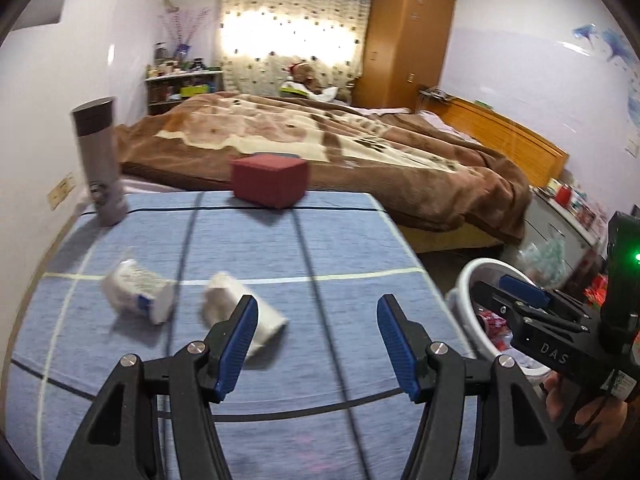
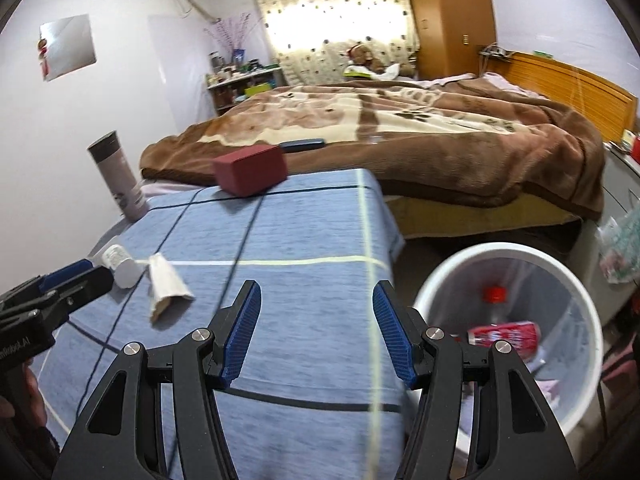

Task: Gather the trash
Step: 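Move both tools back over the table toward the yogurt cup and paper cup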

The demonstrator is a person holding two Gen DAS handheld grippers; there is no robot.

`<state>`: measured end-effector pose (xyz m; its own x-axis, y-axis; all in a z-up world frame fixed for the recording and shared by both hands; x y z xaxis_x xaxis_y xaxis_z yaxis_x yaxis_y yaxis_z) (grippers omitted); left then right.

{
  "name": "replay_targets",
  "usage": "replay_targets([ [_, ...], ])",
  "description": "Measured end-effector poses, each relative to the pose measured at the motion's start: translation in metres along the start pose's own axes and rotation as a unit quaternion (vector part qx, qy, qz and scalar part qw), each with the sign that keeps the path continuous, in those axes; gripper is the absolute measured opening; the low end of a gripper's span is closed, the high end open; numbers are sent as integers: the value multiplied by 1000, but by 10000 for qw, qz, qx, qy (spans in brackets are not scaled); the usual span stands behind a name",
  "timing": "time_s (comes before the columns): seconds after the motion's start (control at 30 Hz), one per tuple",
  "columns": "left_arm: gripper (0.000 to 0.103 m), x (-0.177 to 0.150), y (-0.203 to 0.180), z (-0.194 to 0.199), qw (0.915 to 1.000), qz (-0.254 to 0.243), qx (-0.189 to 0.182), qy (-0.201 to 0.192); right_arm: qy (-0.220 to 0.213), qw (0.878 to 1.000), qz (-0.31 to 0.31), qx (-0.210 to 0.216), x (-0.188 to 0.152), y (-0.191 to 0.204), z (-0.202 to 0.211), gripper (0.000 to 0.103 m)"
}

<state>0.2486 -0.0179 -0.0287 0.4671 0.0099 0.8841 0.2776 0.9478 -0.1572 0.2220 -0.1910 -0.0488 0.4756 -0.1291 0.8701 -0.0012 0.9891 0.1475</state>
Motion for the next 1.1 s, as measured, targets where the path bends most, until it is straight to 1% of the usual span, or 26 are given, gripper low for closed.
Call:
replay_targets([
  [0.13,65,1,32,4,9996,116,241,2,69,9997,166,177,-2,24,-6,60],
  [0.23,66,3,57,7,9987,327,382,-14,112,9991,257,331,-3,41,-13,60],
  [0.43,68,1,102,9,9955,575,751,28,336,9961,465,671,-12,74,-29,60],
  [0.63,69,-3,132,1,9928,779,897,148,636,9896,791,1022,-26,112,-49,60],
  [0.8,71,-7,152,-12,9908,1049,819,263,818,9838,963,1270,-34,135,-65,60],
  [0.9,72,-9,162,-23,9887,1220,805,339,919,9816,1056,1299,-38,143,-76,60],
  [1.0,72,-11,167,-34,9880,1175,893,453,963,9797,1136,1342,-42,150,-81,60],
  [1.1,73,-14,170,-46,9863,1281,877,563,1061,9779,1216,1330,-46,153,-87,60],
])
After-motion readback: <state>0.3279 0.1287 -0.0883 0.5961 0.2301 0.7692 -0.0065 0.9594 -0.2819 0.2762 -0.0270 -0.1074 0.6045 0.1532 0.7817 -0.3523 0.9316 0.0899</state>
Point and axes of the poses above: each gripper's, at about its wrist camera, not at the fingertips, and z roughly against the way its jaws point, y to its left, x to its top, the point moved 10 cm from there along -z, roughly the way its jaws point, and after that the axes turned 12 degrees about -y, right-handed, at the moved point
